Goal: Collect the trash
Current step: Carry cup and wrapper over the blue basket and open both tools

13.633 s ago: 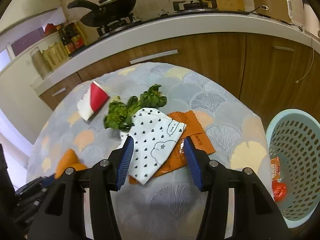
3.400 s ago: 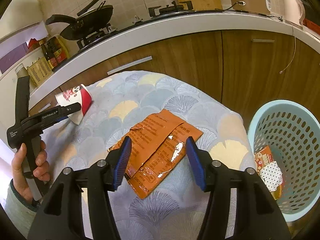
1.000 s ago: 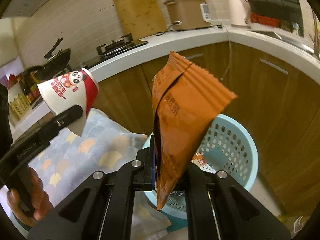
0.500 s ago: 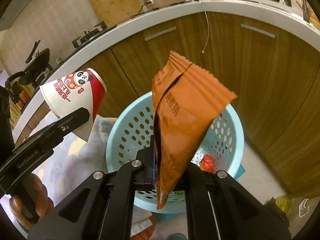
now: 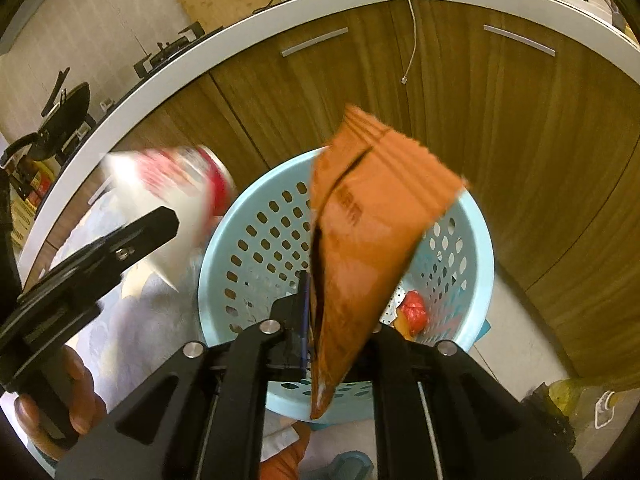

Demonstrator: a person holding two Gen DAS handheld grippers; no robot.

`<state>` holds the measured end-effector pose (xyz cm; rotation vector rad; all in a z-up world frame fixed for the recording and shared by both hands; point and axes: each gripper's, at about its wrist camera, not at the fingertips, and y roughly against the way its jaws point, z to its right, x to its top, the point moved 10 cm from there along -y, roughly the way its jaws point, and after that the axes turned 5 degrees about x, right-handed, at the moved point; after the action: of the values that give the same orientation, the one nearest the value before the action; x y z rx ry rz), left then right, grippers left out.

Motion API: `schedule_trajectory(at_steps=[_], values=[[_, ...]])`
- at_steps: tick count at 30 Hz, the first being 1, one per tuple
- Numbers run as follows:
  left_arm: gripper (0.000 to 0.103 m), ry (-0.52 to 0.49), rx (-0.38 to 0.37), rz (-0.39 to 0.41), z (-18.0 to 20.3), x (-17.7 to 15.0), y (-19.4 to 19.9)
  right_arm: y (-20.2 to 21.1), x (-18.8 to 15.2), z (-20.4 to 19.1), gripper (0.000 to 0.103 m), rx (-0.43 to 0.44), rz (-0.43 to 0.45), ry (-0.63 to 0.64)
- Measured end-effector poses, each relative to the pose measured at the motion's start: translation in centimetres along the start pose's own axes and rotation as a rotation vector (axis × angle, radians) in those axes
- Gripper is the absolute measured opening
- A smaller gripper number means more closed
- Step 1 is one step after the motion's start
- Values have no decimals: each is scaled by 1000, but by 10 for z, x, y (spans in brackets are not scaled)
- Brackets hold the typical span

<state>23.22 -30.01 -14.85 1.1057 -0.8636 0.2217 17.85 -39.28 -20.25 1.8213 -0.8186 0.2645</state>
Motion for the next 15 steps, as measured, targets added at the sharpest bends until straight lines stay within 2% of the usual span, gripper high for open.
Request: schedule_trajectory(at_steps=[2, 3, 4, 6, 15], values=[[65, 9, -2, 7, -5, 1, 4, 1, 0, 1, 23, -8, 6, -1], [65, 12, 0, 9, -7, 2, 6, 3, 1, 2, 33, -12, 12, -5], [66, 15, 5, 13, -10, 2, 8, 4, 2, 2, 50, -16, 18, -9], [66, 22, 9, 27, -15, 2, 15, 9, 4, 4, 61, -23, 43, -15], [76, 40, 41, 106, -36, 6, 54, 25, 10, -4, 61, -18, 85, -2]])
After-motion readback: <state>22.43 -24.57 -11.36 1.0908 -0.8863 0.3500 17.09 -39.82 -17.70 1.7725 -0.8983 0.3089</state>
